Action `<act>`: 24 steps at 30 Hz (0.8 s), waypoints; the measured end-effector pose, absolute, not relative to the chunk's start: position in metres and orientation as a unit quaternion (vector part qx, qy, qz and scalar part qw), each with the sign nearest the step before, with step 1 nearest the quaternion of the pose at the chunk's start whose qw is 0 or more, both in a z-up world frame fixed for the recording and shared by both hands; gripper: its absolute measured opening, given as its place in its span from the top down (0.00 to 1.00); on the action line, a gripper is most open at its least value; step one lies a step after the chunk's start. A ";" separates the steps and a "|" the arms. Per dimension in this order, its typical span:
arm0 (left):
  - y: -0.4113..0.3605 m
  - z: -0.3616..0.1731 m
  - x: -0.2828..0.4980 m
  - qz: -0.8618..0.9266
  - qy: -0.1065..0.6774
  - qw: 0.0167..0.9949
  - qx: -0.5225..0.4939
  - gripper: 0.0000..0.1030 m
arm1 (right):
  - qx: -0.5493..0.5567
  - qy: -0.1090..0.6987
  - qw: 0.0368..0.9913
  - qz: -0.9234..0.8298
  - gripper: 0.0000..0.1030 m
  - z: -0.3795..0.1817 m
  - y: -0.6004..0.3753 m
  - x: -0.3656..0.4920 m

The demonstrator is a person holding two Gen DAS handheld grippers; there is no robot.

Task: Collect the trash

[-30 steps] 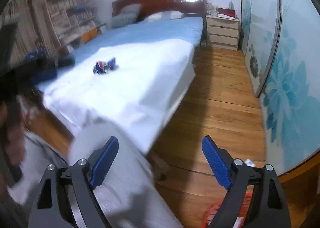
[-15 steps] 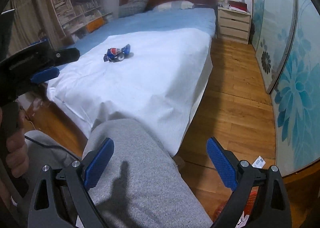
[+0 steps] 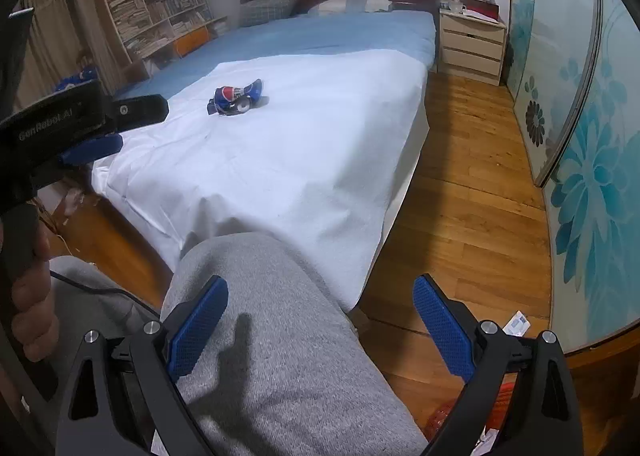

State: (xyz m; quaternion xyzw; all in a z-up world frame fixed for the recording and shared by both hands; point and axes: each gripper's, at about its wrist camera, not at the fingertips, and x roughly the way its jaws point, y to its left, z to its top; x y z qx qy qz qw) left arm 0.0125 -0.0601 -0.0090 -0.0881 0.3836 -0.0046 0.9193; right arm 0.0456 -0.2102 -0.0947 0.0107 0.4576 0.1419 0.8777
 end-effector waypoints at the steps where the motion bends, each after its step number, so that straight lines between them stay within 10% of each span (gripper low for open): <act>1: -0.060 -0.009 0.013 -0.005 0.385 0.919 -0.089 0.23 | 0.011 0.458 0.878 0.142 0.10 -0.095 -0.210 0.046; 24: -0.057 -0.013 0.013 -0.007 0.390 0.917 -0.087 0.23 | 0.006 0.457 0.878 0.141 0.10 -0.095 -0.207 0.048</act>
